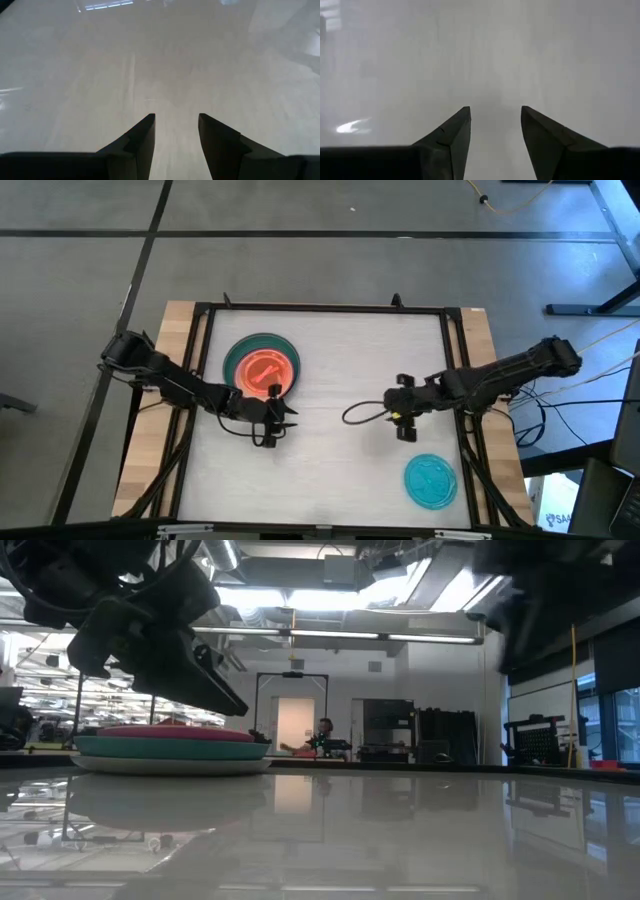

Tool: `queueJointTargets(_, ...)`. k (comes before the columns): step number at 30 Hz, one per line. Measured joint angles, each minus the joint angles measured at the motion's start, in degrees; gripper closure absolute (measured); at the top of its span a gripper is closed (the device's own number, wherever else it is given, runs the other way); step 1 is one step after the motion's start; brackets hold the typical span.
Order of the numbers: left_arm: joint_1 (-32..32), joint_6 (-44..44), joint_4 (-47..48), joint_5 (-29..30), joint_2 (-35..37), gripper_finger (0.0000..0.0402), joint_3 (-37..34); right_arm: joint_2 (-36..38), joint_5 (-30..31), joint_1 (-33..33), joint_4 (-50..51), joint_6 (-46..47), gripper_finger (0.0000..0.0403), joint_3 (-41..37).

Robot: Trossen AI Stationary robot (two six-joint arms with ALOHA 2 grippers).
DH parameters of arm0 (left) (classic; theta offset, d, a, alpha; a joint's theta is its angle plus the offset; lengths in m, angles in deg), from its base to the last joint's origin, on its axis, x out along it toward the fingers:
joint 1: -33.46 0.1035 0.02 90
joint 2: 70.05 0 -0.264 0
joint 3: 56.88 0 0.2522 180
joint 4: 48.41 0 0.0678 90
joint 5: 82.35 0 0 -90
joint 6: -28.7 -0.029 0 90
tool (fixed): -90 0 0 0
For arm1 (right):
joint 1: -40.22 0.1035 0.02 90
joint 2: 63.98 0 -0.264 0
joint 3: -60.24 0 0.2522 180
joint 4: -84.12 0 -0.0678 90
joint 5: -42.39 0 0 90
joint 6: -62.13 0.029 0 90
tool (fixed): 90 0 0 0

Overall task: Stack plastic plates
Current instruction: Stack the blue plate on top of the pink plate

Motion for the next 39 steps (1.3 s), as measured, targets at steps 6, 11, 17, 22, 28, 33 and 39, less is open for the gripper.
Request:
queueJointTargets(6,0.0,0.1,0.0,0.0,0.0,0.0257,0.0,3.3,-12.8,0.0,18.4,18.2,0.0237,0.0)
queueJointTargets(11,0.0,0.1,0.2,0.0,0.0,0.0257,0.0,5.6,-19.5,1.7,18.5,27.2,0.0237,-3.1)
queueJointTargets(17,-0.1,0.4,1.3,0.0,0.0,0.0257,0.0,5.5,-28.3,7.4,7.3,35.3,0.0237,-11.8)
queueJointTargets(22,-0.1,0.5,1.3,0.0,0.0,0.0257,0.0,5.5,-29.1,11.7,0.0,40.3,0.0237,-18.6)
queueJointTargets(28,0.0,0.5,1.0,0.0,0.0,0.0257,0.0,5.5,-28.1,15.4,-8.4,42.2,0.0237,-23.8)
queueJointTargets(33,0.0,0.5,1.0,0.0,0.0,0.0257,0.0,4.9,-27.2,16.3,-13.9,43.6,0.0237,-26.5)
queueJointTargets(39,0.0,0.5,1.1,0.0,0.0,0.0257,0.0,2.7,-27.6,16.2,-24.9,44.4,0.0254,-27.8)
